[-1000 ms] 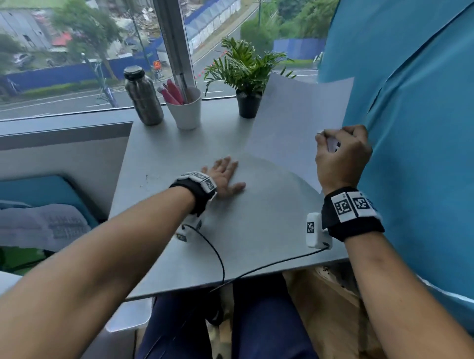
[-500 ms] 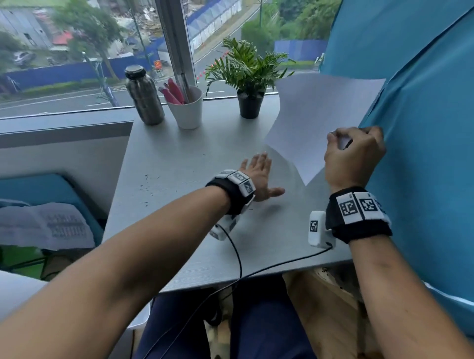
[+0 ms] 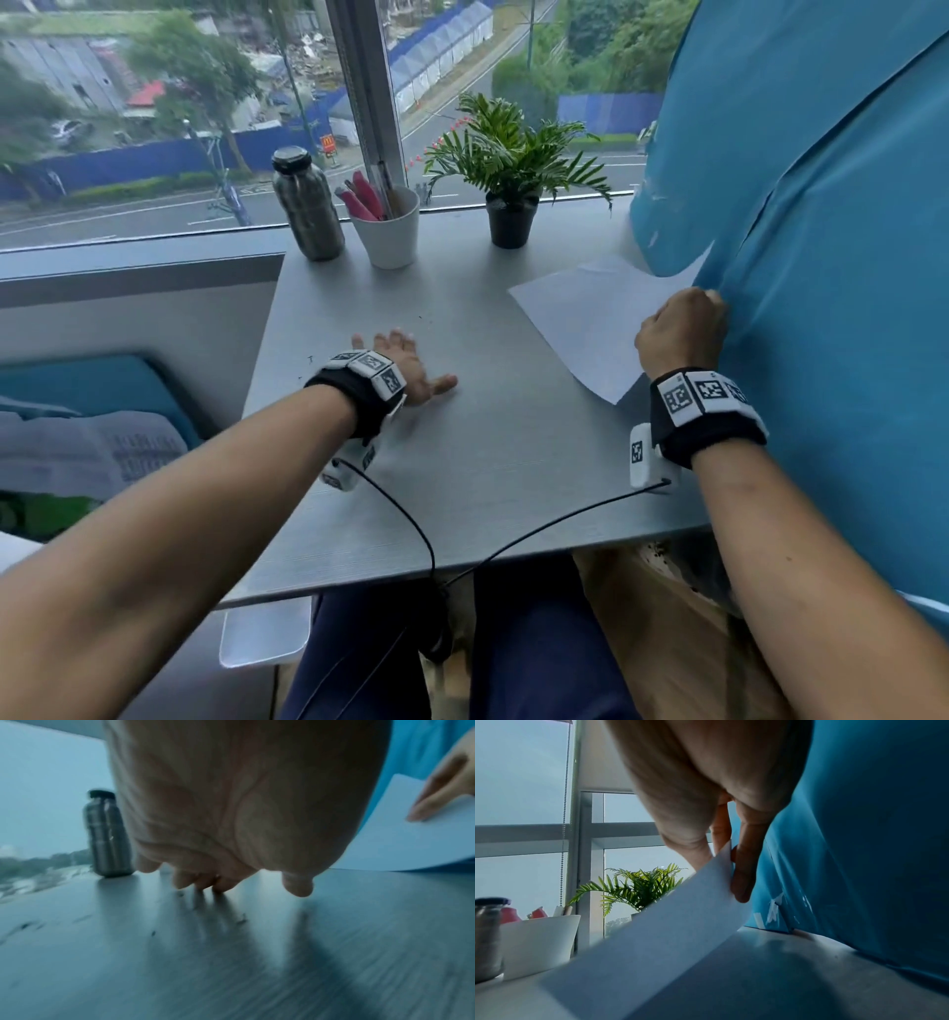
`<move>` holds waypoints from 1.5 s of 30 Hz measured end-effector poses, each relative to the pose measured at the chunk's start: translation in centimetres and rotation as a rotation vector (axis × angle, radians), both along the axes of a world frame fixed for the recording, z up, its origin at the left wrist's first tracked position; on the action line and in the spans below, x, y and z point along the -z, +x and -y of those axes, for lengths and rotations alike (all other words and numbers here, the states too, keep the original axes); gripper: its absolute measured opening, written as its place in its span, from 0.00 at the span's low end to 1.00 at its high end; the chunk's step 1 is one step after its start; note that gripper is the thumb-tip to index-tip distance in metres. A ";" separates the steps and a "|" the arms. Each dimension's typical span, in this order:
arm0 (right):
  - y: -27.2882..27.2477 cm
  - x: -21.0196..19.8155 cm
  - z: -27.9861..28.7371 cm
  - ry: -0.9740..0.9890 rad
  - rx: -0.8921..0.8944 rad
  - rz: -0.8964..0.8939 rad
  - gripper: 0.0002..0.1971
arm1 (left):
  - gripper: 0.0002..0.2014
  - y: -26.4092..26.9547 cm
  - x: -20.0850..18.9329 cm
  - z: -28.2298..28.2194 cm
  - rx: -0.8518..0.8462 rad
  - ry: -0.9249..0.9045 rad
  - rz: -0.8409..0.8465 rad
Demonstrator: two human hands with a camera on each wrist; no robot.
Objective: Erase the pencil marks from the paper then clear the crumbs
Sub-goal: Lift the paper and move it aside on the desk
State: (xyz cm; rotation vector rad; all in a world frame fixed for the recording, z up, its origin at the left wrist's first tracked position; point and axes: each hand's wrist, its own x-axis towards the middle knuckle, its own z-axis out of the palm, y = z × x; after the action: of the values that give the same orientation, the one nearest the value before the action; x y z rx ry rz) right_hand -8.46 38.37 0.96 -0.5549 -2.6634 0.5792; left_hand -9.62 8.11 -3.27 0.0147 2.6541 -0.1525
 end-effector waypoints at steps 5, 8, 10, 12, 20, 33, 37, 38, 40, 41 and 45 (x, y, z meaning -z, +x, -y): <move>0.4 0.0 0.7 -0.017 -0.003 0.064 0.13 | 0.46 1.7 -1.1 -6.0 0.329 0.176 -0.036; 0.8 0.5 0.9 -0.028 -0.003 0.129 0.15 | 0.47 2.5 0.1 -9.2 0.365 0.248 0.045; 1.1 0.8 0.8 0.003 0.011 0.217 0.17 | 0.50 2.7 1.1 -9.7 0.344 0.249 0.050; 1.4 1.1 0.9 0.062 0.032 0.260 0.18 | 0.51 2.7 1.5 -9.3 0.357 0.262 0.048; 0.9 1.4 1.8 0.215 -0.350 0.457 0.13 | 0.43 2.4 1.0 -6.7 0.464 0.270 0.049; 0.8 1.5 1.3 0.270 -0.364 0.518 0.23 | 0.53 4.0 -0.4 -2.7 0.189 -0.033 -0.155; 0.5 1.9 0.5 0.279 -0.379 0.613 0.33 | 0.46 3.0 -0.6 -6.2 0.452 0.199 -0.035; 0.6 2.0 0.4 0.286 -0.379 0.622 0.34 | 0.46 2.8 -0.4 -7.1 0.479 0.229 -0.002; 0.8 2.4 0.2 0.310 -0.381 0.608 0.34 | 0.44 2.5 0.2 -8.0 0.460 0.275 0.048; 0.9 2.5 0.1 0.320 -0.381 0.599 0.34 | 0.44 2.4 0.5 -7.9 0.441 0.292 0.063; 1.1 2.8 -0.2 0.325 -0.378 0.579 0.35 | 0.43 2.6 1.5 -4.5 0.353 0.312 0.060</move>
State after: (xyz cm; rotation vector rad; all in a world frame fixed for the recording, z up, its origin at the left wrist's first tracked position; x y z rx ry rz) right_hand -7.31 38.58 -1.79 -0.1280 -3.3523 0.0620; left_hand -7.00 12.61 -4.73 0.5807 2.5658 0.1469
